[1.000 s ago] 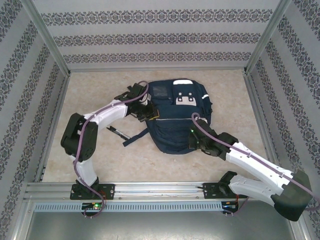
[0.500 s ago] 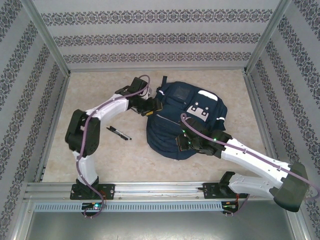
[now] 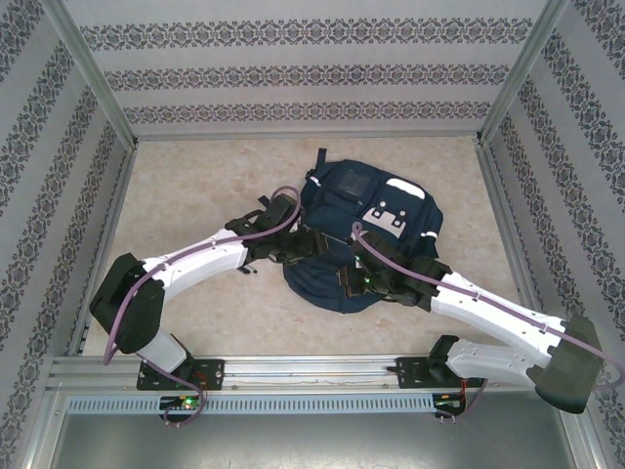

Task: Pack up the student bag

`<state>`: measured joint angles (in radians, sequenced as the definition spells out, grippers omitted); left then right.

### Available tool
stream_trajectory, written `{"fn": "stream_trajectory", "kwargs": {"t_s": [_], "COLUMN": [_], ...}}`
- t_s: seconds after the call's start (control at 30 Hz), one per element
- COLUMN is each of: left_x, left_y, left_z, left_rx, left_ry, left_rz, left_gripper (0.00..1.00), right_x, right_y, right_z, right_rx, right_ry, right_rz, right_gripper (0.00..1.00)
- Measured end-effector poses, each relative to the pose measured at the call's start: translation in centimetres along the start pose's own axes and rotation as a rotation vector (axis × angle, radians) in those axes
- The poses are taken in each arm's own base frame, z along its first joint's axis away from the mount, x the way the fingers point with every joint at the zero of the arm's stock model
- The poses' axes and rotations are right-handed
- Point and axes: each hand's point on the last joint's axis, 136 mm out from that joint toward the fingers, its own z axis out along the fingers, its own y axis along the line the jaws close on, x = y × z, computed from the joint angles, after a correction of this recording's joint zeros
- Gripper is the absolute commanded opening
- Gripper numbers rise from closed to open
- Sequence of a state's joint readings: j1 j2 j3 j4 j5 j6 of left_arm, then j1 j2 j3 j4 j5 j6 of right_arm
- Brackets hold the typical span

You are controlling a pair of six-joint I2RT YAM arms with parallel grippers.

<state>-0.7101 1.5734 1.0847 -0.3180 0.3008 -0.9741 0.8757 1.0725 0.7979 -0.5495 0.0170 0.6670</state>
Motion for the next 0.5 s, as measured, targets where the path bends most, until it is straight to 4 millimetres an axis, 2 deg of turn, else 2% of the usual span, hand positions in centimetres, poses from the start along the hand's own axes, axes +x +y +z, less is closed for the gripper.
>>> {"fn": "stream_trajectory", "kwargs": {"t_s": [0.07,0.23,0.3,0.4,0.5], "left_x": [0.2,1.0,1.2,2.6,4.1], "left_y": [-0.3,0.3,0.4,1.5,0.6], "left_z": [0.3,0.8,0.6,-1.1,-2.8], "left_rx": [0.016,0.020,0.029,-0.007,0.006], "left_ry": [-0.021,-0.043,-0.057,-0.127,-0.157], "left_rz": [-0.025,-0.089,-0.108,-0.125,-0.113], "left_gripper": [0.61,0.64,0.70,0.71,0.70], "right_x": [-0.1,0.0,0.0,-0.1,-0.2], "right_y": [0.1,0.3,0.3,0.4,0.6], "right_z": [0.1,0.2,0.2,0.2,0.3], "right_rx": [-0.006,-0.016,-0.016,-0.020,-0.026], "right_ry": [-0.006,-0.007,-0.006,-0.010,-0.013], "right_rz": [0.008,0.012,0.010,0.010,0.010], "right_gripper": [0.00,0.00,0.00,0.00,0.00]}}
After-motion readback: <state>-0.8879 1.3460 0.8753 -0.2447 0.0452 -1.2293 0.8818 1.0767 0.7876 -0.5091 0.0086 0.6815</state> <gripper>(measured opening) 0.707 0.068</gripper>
